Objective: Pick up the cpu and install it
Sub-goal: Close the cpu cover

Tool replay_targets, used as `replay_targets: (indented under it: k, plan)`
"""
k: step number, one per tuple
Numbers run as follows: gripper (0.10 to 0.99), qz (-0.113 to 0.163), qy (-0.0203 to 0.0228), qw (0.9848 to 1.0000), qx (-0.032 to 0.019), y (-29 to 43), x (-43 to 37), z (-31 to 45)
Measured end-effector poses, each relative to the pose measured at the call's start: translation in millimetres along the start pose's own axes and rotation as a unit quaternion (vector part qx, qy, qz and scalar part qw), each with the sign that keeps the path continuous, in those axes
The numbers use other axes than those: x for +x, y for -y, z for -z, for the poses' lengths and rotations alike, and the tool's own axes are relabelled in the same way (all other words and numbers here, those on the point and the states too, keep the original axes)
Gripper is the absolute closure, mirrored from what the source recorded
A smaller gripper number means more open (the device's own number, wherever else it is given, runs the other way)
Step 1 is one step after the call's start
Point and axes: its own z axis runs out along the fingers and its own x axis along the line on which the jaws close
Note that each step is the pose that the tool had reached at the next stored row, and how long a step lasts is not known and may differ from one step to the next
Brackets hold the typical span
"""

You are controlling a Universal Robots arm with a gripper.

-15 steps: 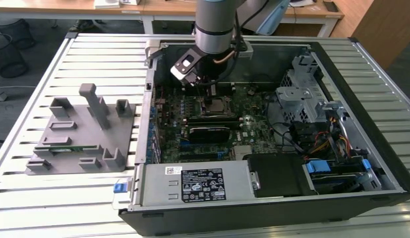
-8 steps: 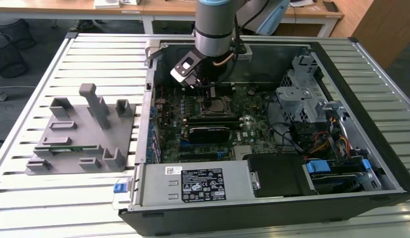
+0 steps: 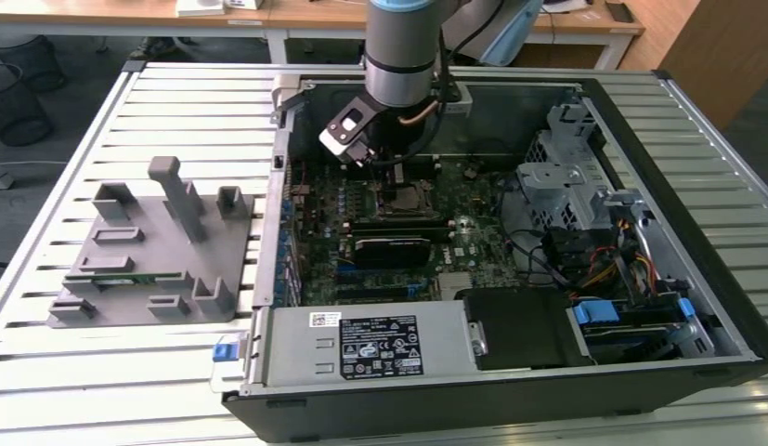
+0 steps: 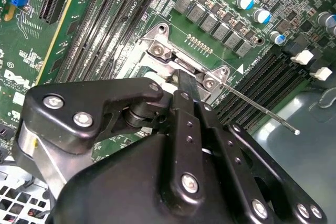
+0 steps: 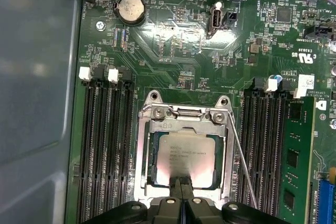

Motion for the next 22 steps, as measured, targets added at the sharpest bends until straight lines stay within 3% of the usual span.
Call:
replay_targets:
  k: [5,9,22]
  plan:
    - [0.98,0.0,-0.0001,1.0,0.0,0.0,-0.1,9.0]
    - [0.98,0.0,-0.0001,1.0,-0.0001,-0.7,-0.2,9.9]
    - [0.98,0.0,0.0,1.0,0.0004,-18.7,-1.3,9.9]
